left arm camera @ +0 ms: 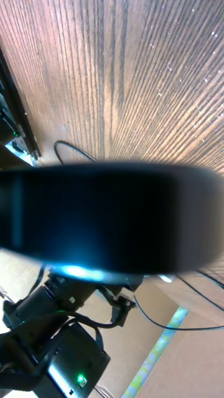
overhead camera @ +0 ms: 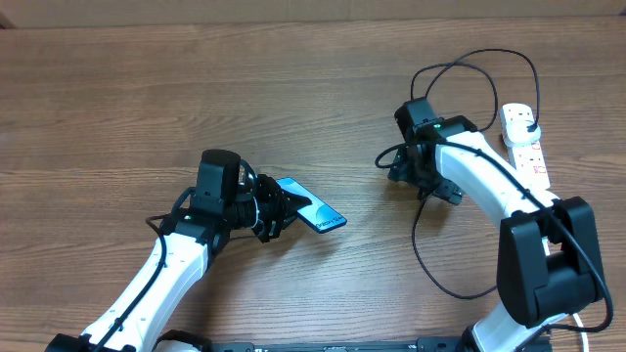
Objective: Plug charger to phone and switch on socket
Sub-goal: 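Lower the right gripper onto the cable and close on it near the USB-C plug, then lift the USB-C plug with the right gripper, tip pointing up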
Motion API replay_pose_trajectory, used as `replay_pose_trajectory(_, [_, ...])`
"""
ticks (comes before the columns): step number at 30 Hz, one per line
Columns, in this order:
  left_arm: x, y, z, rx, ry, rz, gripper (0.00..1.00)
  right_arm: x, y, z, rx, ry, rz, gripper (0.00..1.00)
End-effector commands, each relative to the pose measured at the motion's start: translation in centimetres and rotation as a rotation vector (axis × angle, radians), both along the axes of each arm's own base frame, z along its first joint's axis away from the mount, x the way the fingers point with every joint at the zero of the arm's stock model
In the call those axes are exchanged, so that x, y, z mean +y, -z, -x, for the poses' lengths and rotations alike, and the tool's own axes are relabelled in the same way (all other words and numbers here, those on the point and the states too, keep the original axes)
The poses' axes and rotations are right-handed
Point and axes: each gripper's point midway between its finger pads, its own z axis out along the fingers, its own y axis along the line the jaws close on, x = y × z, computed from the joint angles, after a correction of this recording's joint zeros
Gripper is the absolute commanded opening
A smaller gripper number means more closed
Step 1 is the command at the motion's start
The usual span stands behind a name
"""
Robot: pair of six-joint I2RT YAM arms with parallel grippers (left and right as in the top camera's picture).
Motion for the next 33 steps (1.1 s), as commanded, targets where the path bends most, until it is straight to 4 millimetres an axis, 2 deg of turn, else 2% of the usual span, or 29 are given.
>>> replay_pose_trajectory(1, [-0.3, -1.3, -0.1, -0.037, 0.028, 0.032, 0.08, 0.1, 0.0, -0.3, 0.000, 0.056, -0.089, 0.92])
replay_pose_trajectory(8, [-0.3, -1.3, -0.1, -0.037, 0.028, 0.032, 0.04, -1.6, 0.4, -0.8, 0.014, 0.083, -0.178, 0.86])
replay_pose_trajectory(12, [-0.3, -1.3, -0.1, -0.037, 0.029, 0.033, 0.04, -2.2, 1.5, -0.8, 0.040, 0.099, -0.203, 0.85])
replay_pose_trajectory(17, [-0.3, -1.3, -0.1, -0.037, 0.029, 0.032, 0.04, -1.4, 2.7, -0.8, 0.063, 0.043, -0.240, 0.83])
replay_pose_trajectory(24, [-0.5, -1.5, 0.1, -0.034, 0.040, 0.044, 0.04, -1.4, 4.8, 0.4, 0.143, 0.053, -0.230, 0.73])
replay_pose_trajectory(33, [-0.5, -1.5, 0.1, -0.034, 0.041, 0.046, 0.05, -1.5, 7.0, 2.7, 0.257, 0.060, -0.214, 0.49])
